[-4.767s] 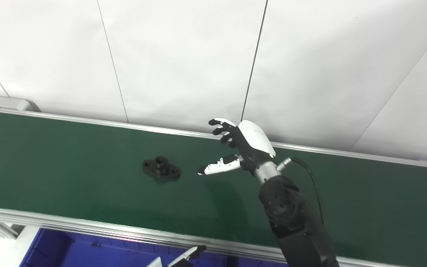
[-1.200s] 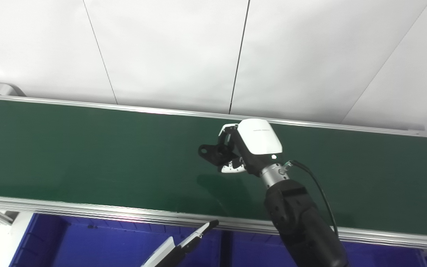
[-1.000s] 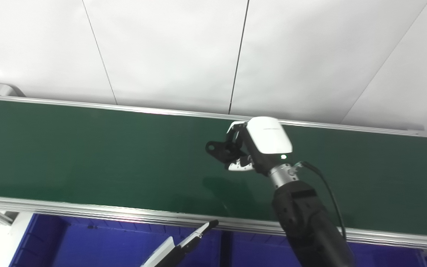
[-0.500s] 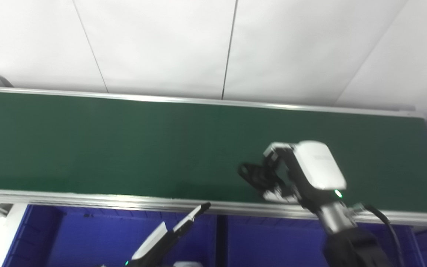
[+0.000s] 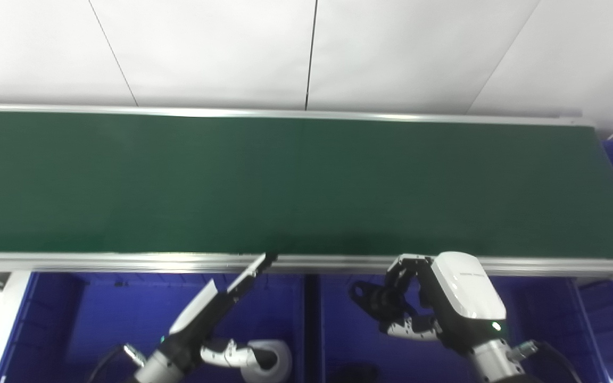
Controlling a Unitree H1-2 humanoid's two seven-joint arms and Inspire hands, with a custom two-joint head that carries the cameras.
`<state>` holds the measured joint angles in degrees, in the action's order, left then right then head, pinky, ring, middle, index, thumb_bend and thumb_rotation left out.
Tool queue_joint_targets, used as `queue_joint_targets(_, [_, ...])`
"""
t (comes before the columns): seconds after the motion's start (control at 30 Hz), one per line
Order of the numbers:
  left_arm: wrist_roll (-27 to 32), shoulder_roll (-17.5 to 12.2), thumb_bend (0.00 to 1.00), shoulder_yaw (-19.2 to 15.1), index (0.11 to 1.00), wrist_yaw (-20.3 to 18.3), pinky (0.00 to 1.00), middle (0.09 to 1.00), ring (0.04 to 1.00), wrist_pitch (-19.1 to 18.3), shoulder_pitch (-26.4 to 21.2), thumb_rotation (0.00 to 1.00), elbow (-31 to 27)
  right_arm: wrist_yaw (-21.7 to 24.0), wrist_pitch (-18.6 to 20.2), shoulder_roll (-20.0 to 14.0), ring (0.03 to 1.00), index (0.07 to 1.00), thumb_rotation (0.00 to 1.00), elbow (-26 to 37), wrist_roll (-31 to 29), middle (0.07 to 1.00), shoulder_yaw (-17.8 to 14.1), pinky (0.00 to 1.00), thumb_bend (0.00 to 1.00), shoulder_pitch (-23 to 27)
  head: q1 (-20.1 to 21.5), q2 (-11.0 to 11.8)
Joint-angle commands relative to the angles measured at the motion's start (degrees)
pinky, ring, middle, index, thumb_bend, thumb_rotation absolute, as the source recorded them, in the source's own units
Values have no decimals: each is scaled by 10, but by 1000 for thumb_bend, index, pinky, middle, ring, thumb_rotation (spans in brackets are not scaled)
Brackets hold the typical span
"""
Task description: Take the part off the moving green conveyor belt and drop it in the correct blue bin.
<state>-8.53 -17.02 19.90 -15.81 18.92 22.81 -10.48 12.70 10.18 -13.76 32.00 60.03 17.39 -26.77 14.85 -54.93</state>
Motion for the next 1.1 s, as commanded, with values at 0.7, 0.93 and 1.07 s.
queue_joint_targets(0.7, [14, -4, 851, -17, 1000, -18, 1000, 1000, 1000, -77, 10, 625, -87, 205, 49, 12, 618, 633, 274, -125, 162, 639, 60, 533, 504, 99, 18, -46])
queue_joint_targets(0.93, [3, -6, 852, -16, 1000, -17, 1000, 1000, 1000, -78, 21, 636, -100, 329, 48, 12, 944, 873, 944, -40, 219, 893, 57, 996, 652, 71, 11, -47])
queue_joint_targets(1.07, [4, -10, 846, -17, 1000, -20, 1000, 1000, 1000, -76, 26, 635, -105, 280, 49, 35, 930, 883, 936, 5, 199, 898, 28, 1000, 731, 23, 9, -48])
